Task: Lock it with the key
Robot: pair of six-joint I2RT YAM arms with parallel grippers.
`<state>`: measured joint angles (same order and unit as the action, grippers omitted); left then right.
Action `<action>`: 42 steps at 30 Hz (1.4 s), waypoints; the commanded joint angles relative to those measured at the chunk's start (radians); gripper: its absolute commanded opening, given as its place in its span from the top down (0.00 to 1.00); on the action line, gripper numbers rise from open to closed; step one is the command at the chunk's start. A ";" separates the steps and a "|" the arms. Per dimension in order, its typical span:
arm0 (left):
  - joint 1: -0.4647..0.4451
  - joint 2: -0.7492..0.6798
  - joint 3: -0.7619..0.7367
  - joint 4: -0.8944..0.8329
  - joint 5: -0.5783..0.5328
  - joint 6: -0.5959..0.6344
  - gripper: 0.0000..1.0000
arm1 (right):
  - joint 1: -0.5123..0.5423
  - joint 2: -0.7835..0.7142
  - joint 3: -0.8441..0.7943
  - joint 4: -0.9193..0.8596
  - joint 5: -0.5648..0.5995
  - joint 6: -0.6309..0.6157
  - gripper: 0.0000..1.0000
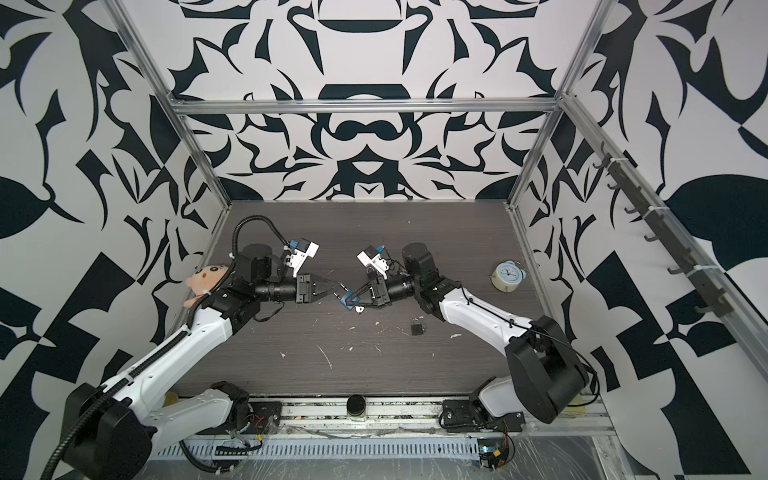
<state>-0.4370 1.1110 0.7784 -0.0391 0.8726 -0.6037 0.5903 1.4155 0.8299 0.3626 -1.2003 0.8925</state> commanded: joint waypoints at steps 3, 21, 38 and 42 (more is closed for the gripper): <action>-0.008 0.006 -0.013 -0.007 -0.003 0.030 1.00 | 0.000 -0.020 0.024 0.225 -0.025 0.151 1.00; -0.009 0.006 -0.041 0.044 0.022 -0.050 1.00 | 0.000 0.007 0.017 0.311 0.032 0.190 1.00; -0.029 0.009 -0.057 0.013 -0.001 -0.066 1.00 | 0.003 0.008 0.052 0.190 0.096 0.094 1.00; -0.032 0.015 -0.076 0.038 -0.006 -0.075 1.00 | 0.003 0.014 0.047 0.246 0.095 0.136 1.00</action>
<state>-0.4339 1.1122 0.7422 0.0269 0.8501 -0.6941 0.5900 1.4391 0.8158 0.4389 -1.1774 0.9710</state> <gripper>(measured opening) 0.098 0.160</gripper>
